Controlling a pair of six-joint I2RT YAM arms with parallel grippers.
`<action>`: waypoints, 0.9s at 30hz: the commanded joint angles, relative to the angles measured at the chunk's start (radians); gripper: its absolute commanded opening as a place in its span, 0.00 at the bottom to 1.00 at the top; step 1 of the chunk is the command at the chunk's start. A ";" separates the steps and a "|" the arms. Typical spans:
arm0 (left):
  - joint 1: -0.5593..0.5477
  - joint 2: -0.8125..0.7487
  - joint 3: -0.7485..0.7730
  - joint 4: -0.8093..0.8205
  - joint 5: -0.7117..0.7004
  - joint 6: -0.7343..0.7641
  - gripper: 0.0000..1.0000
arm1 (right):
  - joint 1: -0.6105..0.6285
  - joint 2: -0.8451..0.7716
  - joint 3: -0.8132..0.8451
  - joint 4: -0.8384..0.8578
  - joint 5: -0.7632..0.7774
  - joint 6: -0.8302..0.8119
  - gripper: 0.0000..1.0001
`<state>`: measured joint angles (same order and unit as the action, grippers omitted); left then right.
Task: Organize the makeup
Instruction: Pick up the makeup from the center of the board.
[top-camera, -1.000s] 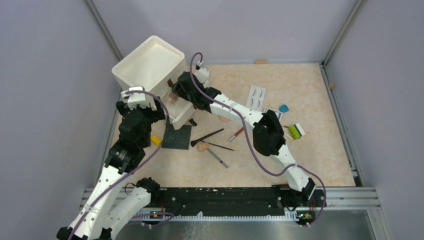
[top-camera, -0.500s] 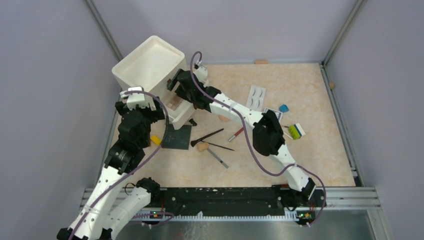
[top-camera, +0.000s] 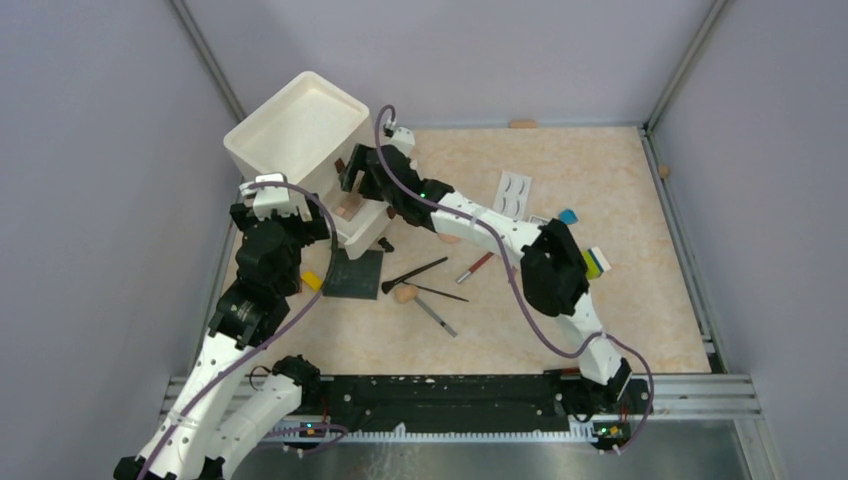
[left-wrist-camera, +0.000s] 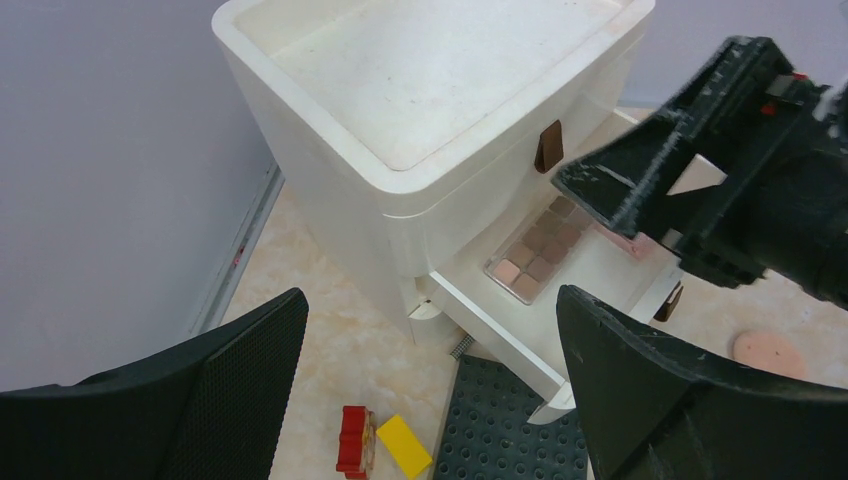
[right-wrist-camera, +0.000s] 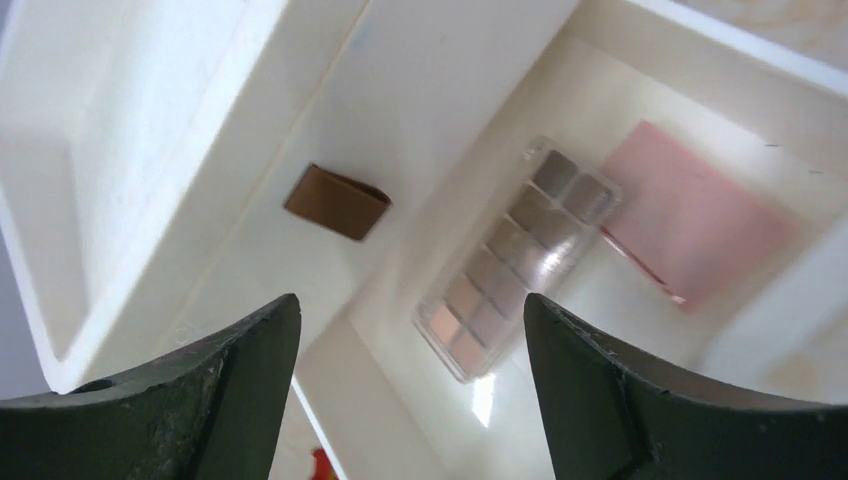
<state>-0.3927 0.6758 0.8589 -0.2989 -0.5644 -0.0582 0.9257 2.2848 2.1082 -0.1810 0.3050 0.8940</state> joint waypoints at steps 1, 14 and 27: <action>0.007 -0.018 0.005 0.031 0.006 -0.014 0.99 | 0.006 -0.281 -0.196 0.174 0.040 -0.273 0.80; 0.008 -0.013 0.005 0.032 0.017 -0.018 0.99 | -0.263 -0.939 -0.911 -0.306 0.120 -0.435 0.90; 0.009 0.016 0.010 0.030 0.040 -0.022 0.99 | -0.443 -1.073 -1.250 -0.450 -0.055 -0.523 0.99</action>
<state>-0.3878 0.6846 0.8589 -0.2989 -0.5377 -0.0639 0.4995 1.1740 0.8543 -0.6346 0.3260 0.4339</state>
